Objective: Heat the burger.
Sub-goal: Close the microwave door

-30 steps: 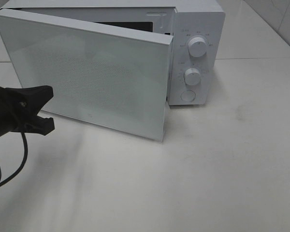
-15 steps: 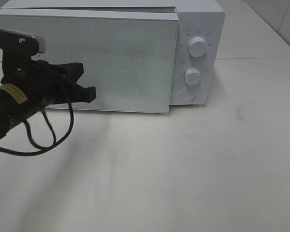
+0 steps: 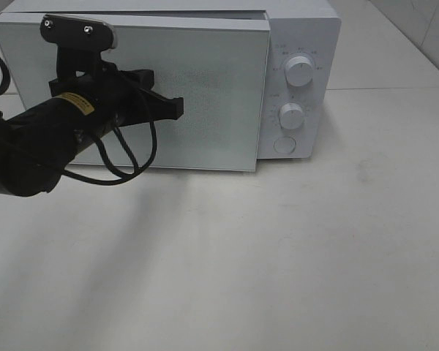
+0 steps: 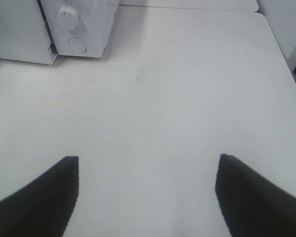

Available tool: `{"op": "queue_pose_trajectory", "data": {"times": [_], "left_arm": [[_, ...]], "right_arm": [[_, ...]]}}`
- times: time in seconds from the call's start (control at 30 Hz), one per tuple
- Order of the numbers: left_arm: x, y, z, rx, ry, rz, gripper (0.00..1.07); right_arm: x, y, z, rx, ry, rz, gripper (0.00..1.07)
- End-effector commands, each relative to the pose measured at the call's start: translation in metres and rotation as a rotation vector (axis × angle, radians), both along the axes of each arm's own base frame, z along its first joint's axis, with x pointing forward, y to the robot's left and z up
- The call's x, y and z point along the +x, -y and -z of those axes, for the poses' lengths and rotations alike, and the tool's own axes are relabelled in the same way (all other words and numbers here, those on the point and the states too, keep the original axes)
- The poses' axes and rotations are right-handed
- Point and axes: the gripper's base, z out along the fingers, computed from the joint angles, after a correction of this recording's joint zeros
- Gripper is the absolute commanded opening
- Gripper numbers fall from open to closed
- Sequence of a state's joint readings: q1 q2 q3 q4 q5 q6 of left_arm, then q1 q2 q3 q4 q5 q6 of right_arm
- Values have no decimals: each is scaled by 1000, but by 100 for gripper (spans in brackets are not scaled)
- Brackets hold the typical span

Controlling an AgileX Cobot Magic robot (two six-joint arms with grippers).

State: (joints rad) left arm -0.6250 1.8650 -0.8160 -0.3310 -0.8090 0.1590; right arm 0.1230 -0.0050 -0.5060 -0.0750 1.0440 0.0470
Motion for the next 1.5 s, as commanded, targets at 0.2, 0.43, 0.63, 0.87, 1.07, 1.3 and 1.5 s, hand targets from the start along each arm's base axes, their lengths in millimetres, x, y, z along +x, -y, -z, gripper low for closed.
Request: {"op": "queue_pose_trajectory", "data": {"times": [0.2, 0.43, 0.63, 0.87, 1.07, 1.3, 1.5], "left_arm": [[17, 16, -2, -20, 9, 5, 0], [27, 22, -1, -34, 0, -4, 0], [46, 26, -8, -22, 26, -37, 0], [57, 24, -11, -41, -8, -68, 0], [44, 42, -9, -4, -60, 6, 0], [24, 49, -15, 46, -129, 80, 0], [4, 42, -15, 85, -237, 125, 0]], "right_arm": [[-4, 0, 0, 4, 34, 4, 74], [-4, 0, 0, 5, 34, 5, 74], [-4, 0, 0, 6, 34, 6, 74], [-4, 0, 0, 6, 34, 6, 74], [-4, 0, 0, 6, 34, 6, 74], [-4, 0, 0, 6, 34, 6, 74], [-4, 0, 0, 6, 34, 6, 74]]}}
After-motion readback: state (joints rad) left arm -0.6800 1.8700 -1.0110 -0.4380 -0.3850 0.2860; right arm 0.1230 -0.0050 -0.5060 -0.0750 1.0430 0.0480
